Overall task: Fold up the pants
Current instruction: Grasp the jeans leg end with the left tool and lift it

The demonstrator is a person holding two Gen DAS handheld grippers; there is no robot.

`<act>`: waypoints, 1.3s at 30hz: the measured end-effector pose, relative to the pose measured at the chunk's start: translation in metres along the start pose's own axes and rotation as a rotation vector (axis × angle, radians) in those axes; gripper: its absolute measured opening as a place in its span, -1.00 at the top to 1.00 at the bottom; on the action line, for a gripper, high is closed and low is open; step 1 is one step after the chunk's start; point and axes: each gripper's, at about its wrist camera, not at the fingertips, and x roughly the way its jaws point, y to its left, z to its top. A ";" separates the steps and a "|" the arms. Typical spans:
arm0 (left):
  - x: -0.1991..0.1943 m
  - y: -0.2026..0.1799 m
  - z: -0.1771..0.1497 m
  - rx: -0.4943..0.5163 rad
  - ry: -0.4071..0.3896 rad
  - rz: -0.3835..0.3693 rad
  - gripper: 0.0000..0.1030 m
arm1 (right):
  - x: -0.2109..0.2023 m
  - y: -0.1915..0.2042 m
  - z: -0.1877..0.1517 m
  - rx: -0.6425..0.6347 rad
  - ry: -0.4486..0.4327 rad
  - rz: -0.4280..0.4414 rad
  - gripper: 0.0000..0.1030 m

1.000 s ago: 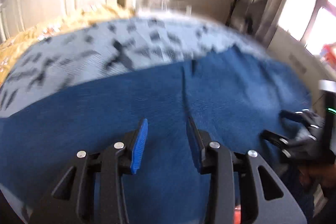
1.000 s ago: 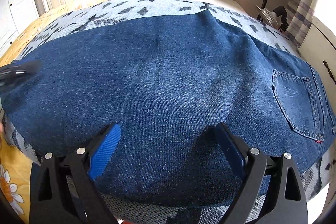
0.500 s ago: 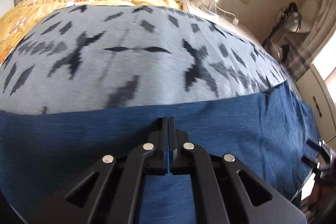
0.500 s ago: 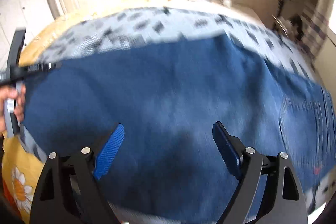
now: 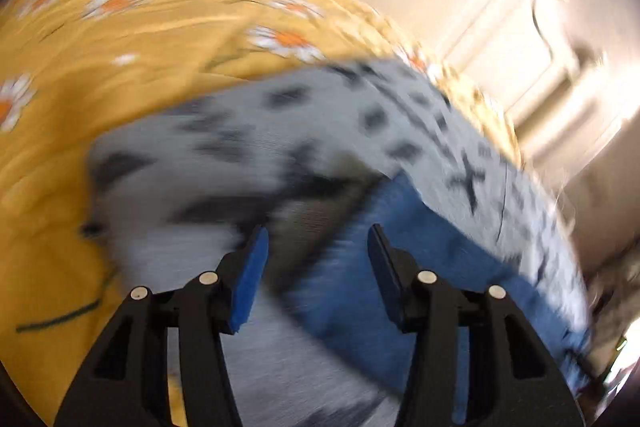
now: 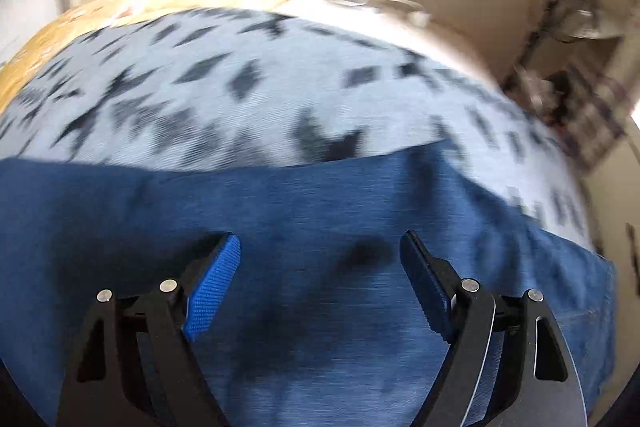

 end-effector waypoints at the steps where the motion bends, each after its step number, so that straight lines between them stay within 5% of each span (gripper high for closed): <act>1: -0.006 0.016 -0.001 -0.061 0.003 -0.056 0.05 | -0.005 -0.003 -0.001 0.035 -0.005 -0.004 -0.53; 6: 0.006 0.042 -0.023 -0.262 0.108 -0.320 0.13 | -0.048 0.048 0.007 -0.018 -0.077 0.272 -0.41; 10: 0.035 0.041 -0.038 -0.376 0.188 -0.343 0.38 | -0.072 0.120 0.007 -0.081 -0.052 0.467 -0.11; 14: 0.045 0.056 -0.041 -0.480 0.182 -0.373 0.47 | -0.086 0.184 -0.005 -0.172 -0.029 0.576 0.12; 18: 0.059 0.066 -0.045 -0.537 0.182 -0.455 0.47 | -0.083 0.217 -0.019 -0.237 -0.004 0.558 0.14; 26: 0.061 0.076 -0.046 -0.521 0.138 -0.535 0.57 | -0.069 0.221 -0.032 -0.263 0.023 0.519 0.15; 34: 0.048 0.067 -0.045 -0.436 0.092 -0.538 0.40 | -0.068 0.223 -0.034 -0.283 0.006 0.503 0.14; 37: 0.055 0.061 -0.045 -0.403 0.120 -0.482 0.37 | -0.068 0.224 -0.034 -0.284 0.004 0.503 0.14; 39: 0.057 0.062 -0.043 -0.399 0.131 -0.475 0.54 | -0.068 0.223 -0.034 -0.278 0.008 0.506 0.14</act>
